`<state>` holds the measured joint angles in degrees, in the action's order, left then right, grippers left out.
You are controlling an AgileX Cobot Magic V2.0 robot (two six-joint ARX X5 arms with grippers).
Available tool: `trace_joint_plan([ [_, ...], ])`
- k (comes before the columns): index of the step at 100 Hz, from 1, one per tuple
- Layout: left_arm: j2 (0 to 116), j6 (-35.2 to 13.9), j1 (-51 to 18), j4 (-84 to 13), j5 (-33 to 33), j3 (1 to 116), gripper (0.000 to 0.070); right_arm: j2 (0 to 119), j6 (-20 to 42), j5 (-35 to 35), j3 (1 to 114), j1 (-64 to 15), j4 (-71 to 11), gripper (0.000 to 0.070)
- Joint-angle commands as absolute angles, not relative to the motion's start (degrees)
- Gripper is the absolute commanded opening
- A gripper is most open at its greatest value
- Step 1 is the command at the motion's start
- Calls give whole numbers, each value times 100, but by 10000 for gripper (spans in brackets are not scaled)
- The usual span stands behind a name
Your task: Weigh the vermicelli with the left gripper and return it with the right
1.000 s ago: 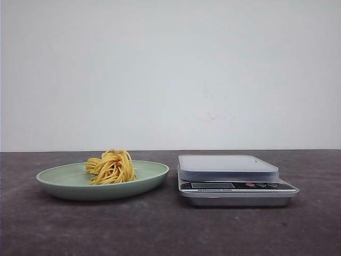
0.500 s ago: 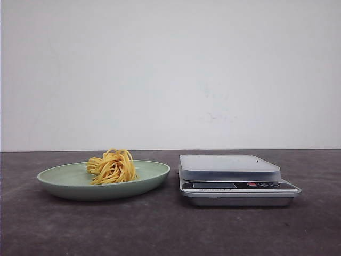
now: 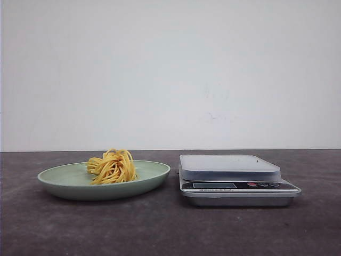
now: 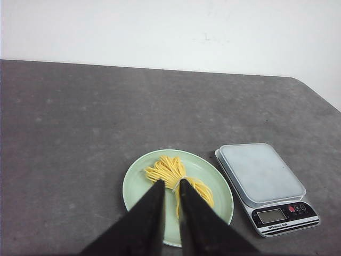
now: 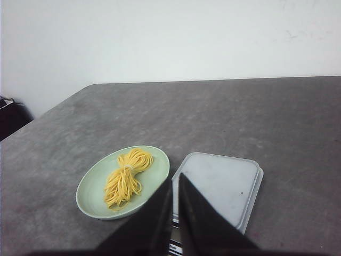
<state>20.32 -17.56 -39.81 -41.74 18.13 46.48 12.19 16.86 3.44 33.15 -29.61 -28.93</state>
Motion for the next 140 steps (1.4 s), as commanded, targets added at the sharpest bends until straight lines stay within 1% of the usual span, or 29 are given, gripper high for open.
trace_joint_plan([
  [1, 2049, -1719, -4014, -4110, 1813, 4687, 12, 1221, 1758, 346, 3387, -2987, -2836, 9],
  [30, 2049, -1719, -4014, -4110, 1813, 4687, 11, 1221, 1758, 344, 3387, -2987, -2836, 9],
  [41, 1881, -1717, -3929, -4104, 1817, 4685, 11, 1221, 1758, 346, 3387, -2987, -2836, 9],
  [43, 1859, -1632, -3859, -4101, 1800, 4685, 11, 1221, 1756, 344, 3387, -2987, -2834, 9],
  [48, 1806, -1100, -3592, -4025, 1813, 4654, 12, 1221, 1758, 344, 3387, -2987, -2834, 9],
  [51, 1769, -991, -3376, -3909, 1787, 4602, 12, 1221, 1758, 342, 3387, -2987, -2834, 9],
  [54, 1726, -982, -3142, -3767, 1765, 4519, 12, 1221, 1758, 342, 3387, -2987, -2834, 9],
  [63, 1481, -969, -2401, -3164, 1616, 4077, 12, 1221, 1758, 342, 3387, -2987, -2834, 9],
  [72, 1098, -825, -1723, -2600, 1216, 3441, 12, 1221, 1756, 342, 3387, -2987, -2834, 9],
  [81, 731, -681, -1221, -2112, 766, 2703, 12, 1219, 1758, 342, 3387, -2987, -2834, 9],
  [86, 591, -646, -1068, -1951, 725, 2362, 12, 1221, 1756, 342, 3387, -2987, -2834, 9],
  [102, 196, -650, -827, -1406, 711, 1282, 12, 1221, 1756, 342, 3387, -2987, -2834, 9],
  [111, 47, -650, -781, -1278, 692, 829, 12, 1221, 1758, 344, 3387, -2987, -2834, 9],
  [127, 19, -646, -666, -762, 676, 325, 12, 1219, 1756, 342, 3387, -2987, -2834, 9],
  [140, 19, -628, -552, -523, 635, 113, 12, 1221, 1758, 342, 3387, -2987, -2834, 9],
])
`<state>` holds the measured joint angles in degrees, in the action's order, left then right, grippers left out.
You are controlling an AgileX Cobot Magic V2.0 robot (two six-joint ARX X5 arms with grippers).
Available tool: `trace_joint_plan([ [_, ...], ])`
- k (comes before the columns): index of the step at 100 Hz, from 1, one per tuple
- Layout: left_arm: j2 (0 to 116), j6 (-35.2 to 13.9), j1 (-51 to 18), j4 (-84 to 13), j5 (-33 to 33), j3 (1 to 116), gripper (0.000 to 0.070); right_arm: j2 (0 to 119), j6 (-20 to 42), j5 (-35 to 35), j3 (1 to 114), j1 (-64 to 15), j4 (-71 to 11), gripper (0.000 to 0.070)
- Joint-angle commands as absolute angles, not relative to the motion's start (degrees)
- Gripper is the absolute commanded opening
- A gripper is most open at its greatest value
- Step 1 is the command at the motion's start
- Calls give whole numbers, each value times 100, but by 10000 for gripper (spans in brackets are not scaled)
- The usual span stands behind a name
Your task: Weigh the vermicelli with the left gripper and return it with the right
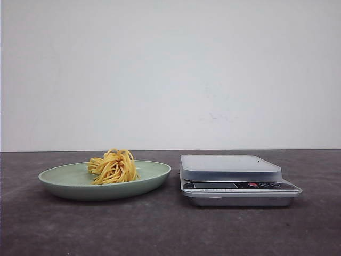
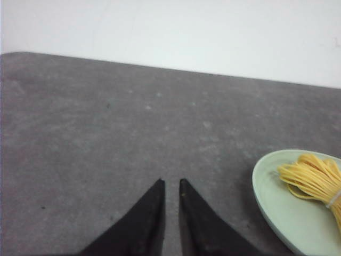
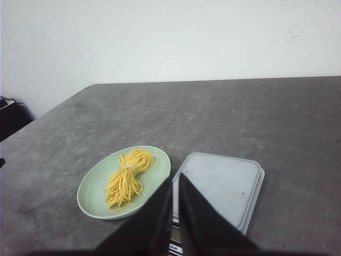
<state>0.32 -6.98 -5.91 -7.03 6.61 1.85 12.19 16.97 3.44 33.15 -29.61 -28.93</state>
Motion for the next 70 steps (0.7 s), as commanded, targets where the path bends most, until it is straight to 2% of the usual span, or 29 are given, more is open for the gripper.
trace_joint_plan([
  [1, 19, -628, -548, -510, 633, 106, 12, 1221, 1758, 342, 3387, -2987, -2834, 9],
  [20, 19, -602, -351, -561, 593, 75, 12, 1221, 1756, 342, 3387, -2987, -2834, 9],
  [38, 19, -602, -331, -1070, 543, 75, 12, 1221, 1756, 342, 3387, -2987, -2834, 9],
  [70, 19, -604, -333, -1068, 532, 80, 12, 1221, 1758, 342, 3387, -2987, -2834, 9],
])
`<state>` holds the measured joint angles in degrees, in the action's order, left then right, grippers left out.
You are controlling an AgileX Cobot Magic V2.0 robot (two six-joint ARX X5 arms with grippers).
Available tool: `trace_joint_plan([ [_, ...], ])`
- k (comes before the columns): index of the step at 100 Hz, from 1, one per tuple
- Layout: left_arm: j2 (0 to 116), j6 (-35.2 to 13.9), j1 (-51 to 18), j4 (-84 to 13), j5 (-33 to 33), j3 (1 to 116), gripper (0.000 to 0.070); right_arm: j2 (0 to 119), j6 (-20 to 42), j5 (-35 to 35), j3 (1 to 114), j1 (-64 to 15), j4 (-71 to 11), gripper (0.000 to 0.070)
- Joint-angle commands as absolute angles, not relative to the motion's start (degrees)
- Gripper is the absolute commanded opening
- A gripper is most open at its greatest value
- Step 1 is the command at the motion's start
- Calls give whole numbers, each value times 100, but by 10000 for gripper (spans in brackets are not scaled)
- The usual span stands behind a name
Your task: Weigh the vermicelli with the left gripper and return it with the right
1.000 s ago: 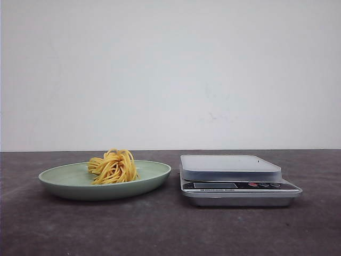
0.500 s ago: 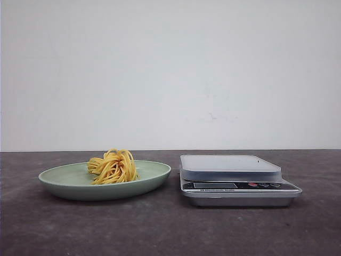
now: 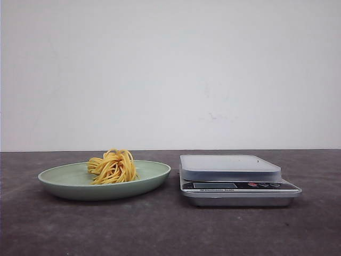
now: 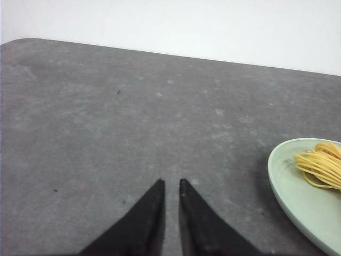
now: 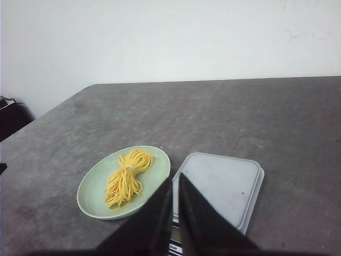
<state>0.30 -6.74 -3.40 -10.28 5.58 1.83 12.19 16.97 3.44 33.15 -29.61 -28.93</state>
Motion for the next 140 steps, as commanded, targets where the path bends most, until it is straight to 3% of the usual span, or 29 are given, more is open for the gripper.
trace_joint_plan([
  [1, 19, -604, -333, -1068, 534, 80, 12, 1221, 1758, 342, 3387, -2987, -2834, 9],
  [46, 19, -604, -333, -1068, 534, 80, 12, 1221, 1752, 342, 3387, -2987, -2834, 9],
  [62, 19, -604, -333, -1068, 534, 80, 12, 1186, 867, 16, 3367, -2950, -2832, 9],
  [73, 19, -602, -333, -1068, 534, 80, 12, 996, 554, -34, 3205, -2471, -2639, 9],
  [100, 19, -604, -333, -1068, 532, 80, 12, 220, 510, -14, 1721, -838, -1280, 9],
  [140, 19, -604, -333, -1068, 532, 80, 12, 23, 362, -19, 377, -226, -386, 9],
])
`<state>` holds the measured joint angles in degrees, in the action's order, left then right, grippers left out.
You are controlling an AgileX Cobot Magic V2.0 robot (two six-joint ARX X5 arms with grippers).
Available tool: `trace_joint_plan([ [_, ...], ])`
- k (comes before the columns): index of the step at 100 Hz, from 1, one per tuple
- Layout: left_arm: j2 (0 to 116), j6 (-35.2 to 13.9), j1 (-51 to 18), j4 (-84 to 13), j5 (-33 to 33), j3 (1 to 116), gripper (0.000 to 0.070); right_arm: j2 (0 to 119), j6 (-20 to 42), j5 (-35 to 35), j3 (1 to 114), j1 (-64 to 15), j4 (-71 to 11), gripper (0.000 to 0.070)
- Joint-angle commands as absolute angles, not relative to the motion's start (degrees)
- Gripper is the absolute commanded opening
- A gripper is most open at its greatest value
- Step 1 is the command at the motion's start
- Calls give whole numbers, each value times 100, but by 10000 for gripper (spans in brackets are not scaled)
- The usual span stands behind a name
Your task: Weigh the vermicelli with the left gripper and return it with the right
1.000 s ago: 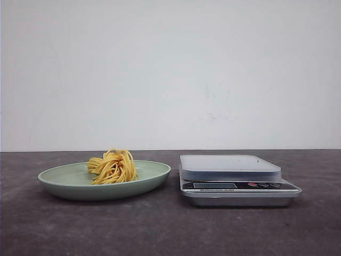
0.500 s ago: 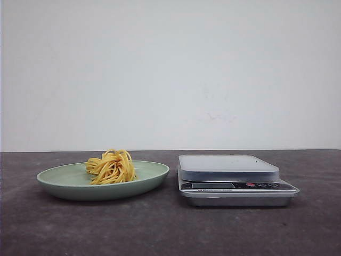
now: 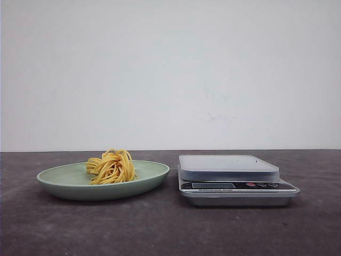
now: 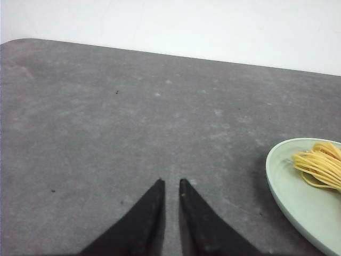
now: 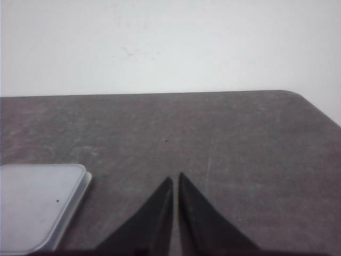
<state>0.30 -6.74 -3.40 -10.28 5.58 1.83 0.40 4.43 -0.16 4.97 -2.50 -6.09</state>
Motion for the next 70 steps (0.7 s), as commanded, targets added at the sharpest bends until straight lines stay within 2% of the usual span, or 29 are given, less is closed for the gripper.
trace_joint_plan([
  [1, 19, -604, -333, -1068, 532, 80, 12, 23, 362, -16, 353, -222, -351, 9],
  [12, 19, -602, -333, -1066, 534, 80, 12, 23, 362, -8, 84, -193, 45, 9],
  [28, 19, -604, -333, -1068, 534, 80, 12, 23, 250, -21, 69, -163, -80, 9],
  [60, 19, -604, -333, -1066, 532, 80, 12, 23, 185, -16, 69, -163, -1057, 9],
  [70, 19, -604, -333, -1068, 534, 80, 12, 23, 121, -5, 69, -165, -1037, 9],
])
